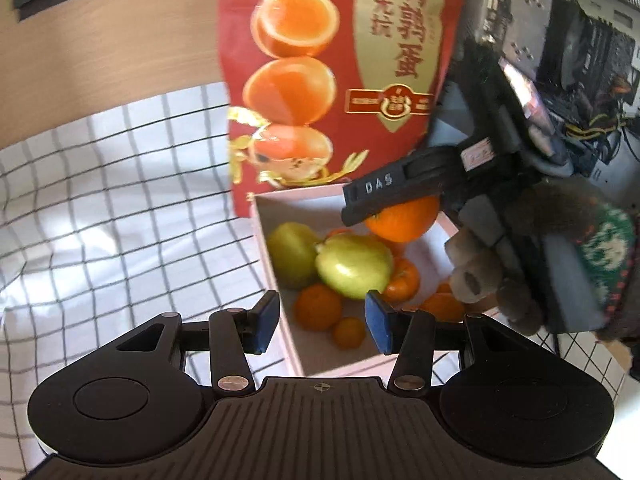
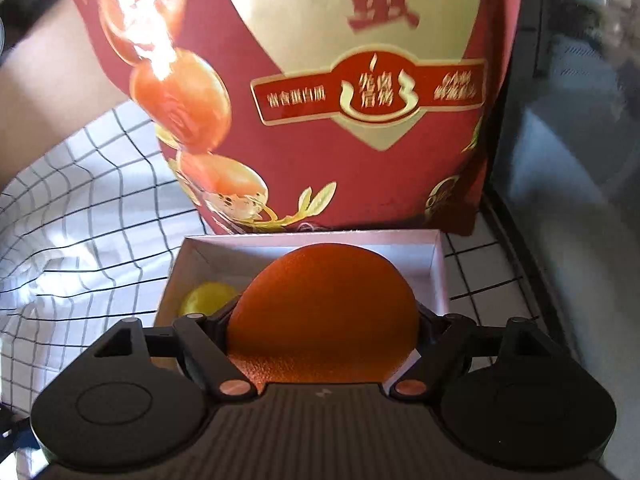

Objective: Organize fruits
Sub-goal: 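Carry tangerine and orange over the pink box and open both grippers inside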

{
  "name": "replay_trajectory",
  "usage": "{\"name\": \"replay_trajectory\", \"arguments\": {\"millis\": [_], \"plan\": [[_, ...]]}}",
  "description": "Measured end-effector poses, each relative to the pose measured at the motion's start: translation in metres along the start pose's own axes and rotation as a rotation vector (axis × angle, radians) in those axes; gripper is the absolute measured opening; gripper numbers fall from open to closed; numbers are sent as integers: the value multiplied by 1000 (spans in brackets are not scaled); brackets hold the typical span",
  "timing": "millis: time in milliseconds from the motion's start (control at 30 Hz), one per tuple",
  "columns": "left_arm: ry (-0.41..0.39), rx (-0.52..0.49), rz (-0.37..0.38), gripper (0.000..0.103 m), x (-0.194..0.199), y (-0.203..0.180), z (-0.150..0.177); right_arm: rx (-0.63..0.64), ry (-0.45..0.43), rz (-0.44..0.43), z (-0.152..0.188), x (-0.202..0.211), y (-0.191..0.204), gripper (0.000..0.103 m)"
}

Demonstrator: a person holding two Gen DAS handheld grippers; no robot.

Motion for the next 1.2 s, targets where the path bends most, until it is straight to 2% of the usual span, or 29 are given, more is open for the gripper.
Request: {"name": "replay_trajectory", "arguments": {"millis": [200, 333, 400, 467, 600, 733, 833, 900, 1000, 1100, 1200], "plan": [[10, 102, 3, 52, 9, 24, 25, -53, 62, -5, 12, -18, -4, 83], [31, 164, 5, 52, 4, 32, 47, -104, 61, -56, 16, -2, -8, 83], [37, 182, -4, 52, 1, 35, 57, -124, 34, -80, 16, 10, -10, 83], [39, 193, -14, 52, 1, 36, 69, -119, -29, -105, 15, 32, -9, 83], [24, 213, -60, 52, 6, 37, 95, -33, -118, -106, 20, 74, 0, 83], [-52, 164, -108, 52, 16, 30, 114, 147, -187, -103, 56, 106, 25, 83], [-58, 176, -130, 52, 13, 27, 122, 270, -233, -44, 100, 116, 38, 83], [-57, 179, -138, 52, 11, 26, 125, 291, -248, -13, 126, 115, 43, 83], [-57, 182, -162, 52, 8, 25, 128, 289, -206, -13, 158, 105, 47, 83], [-25, 203, -154, 52, -1, 24, 135, 361, -164, 8, 176, 87, 52, 83], [-33, 190, -181, 53, -2, 20, 137, 374, -115, 42, 187, 72, 49, 83]]}}
Point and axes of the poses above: each gripper's, at about its wrist camera, not at the fingertips, and x roughly against the way its jaws point, y to its left, z to its underside, the point moved 6 cm from there along -x, roughly the way its jaws point, and after that the axes turned 7 degrees about -z, right-handed, at the moved point
